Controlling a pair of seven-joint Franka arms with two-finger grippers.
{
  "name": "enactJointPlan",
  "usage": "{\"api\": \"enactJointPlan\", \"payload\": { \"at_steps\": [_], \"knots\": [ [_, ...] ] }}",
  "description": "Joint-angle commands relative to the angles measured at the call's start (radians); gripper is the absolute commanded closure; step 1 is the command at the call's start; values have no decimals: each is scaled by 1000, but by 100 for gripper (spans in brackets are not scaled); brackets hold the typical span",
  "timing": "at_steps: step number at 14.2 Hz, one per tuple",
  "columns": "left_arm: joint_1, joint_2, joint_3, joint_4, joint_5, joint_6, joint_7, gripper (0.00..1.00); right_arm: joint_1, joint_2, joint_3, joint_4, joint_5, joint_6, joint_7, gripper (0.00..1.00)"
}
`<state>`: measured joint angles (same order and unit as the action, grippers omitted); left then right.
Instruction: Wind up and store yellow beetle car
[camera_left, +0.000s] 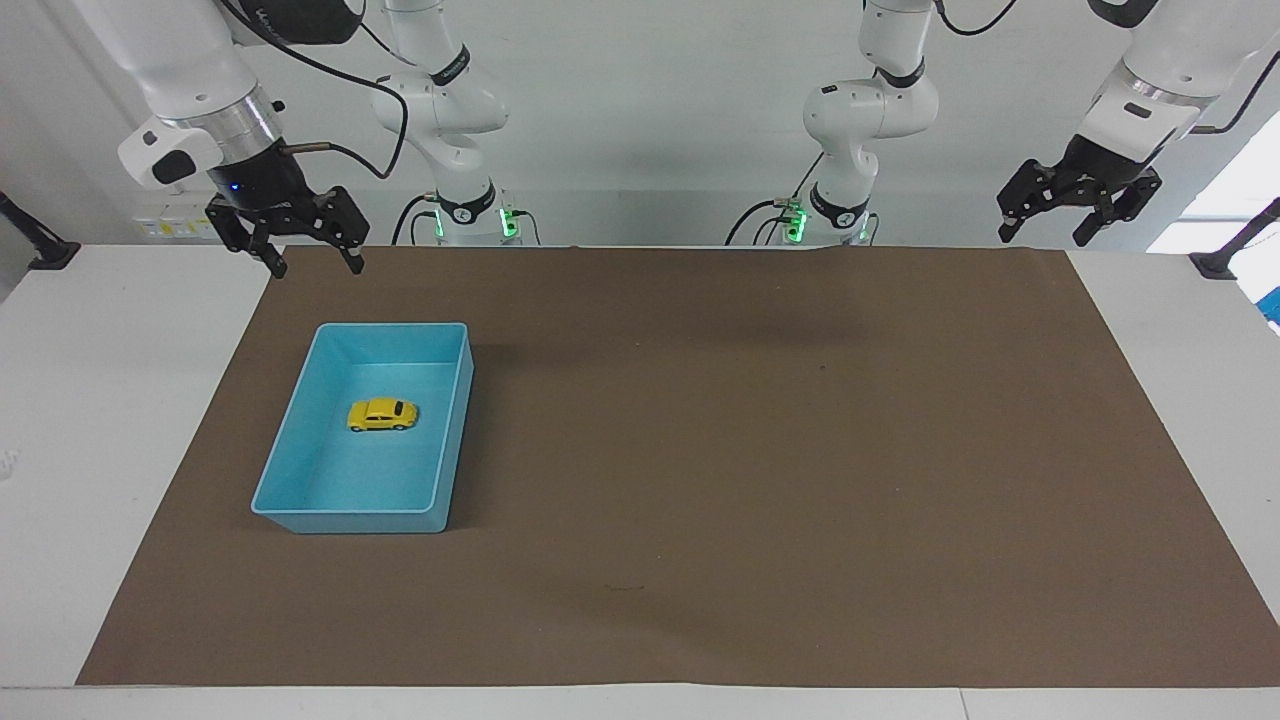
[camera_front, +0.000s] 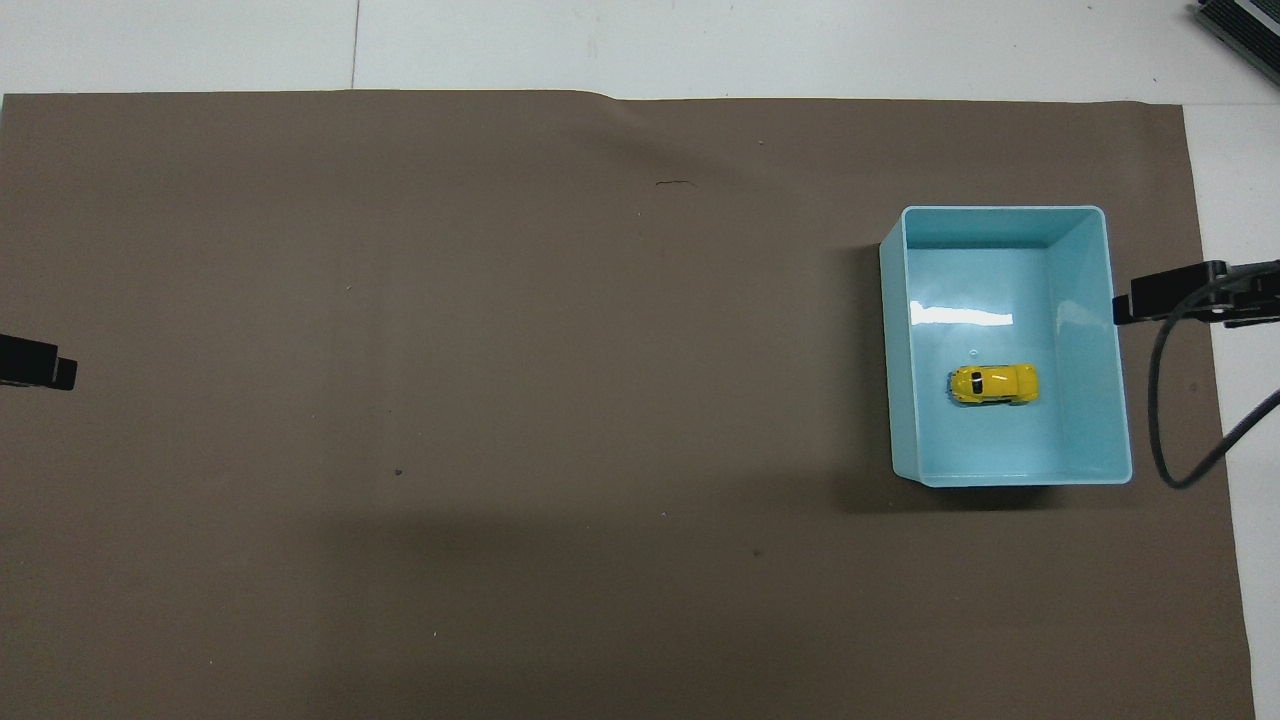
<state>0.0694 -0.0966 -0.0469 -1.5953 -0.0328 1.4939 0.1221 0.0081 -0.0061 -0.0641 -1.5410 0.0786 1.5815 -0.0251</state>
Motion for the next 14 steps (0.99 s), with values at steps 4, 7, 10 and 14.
{"api": "enactJointPlan", "payload": {
  "at_steps": [4,7,10,14],
  "knots": [
    [-2,-17,4,-12,14,-6,7,0,0,-5,24,35,-83,-75,52,0],
    [-2,-17,2,-12,14,-6,7,0,0,-5,36,35,-89,-89,71,0],
    [-2,-17,4,-12,14,-6,7,0,0,-3,38,35,-97,-87,70,0],
    [-2,-17,2,-12,14,-4,7,0,-2,-3,38,35,-91,-83,70,0]
  ]
}}
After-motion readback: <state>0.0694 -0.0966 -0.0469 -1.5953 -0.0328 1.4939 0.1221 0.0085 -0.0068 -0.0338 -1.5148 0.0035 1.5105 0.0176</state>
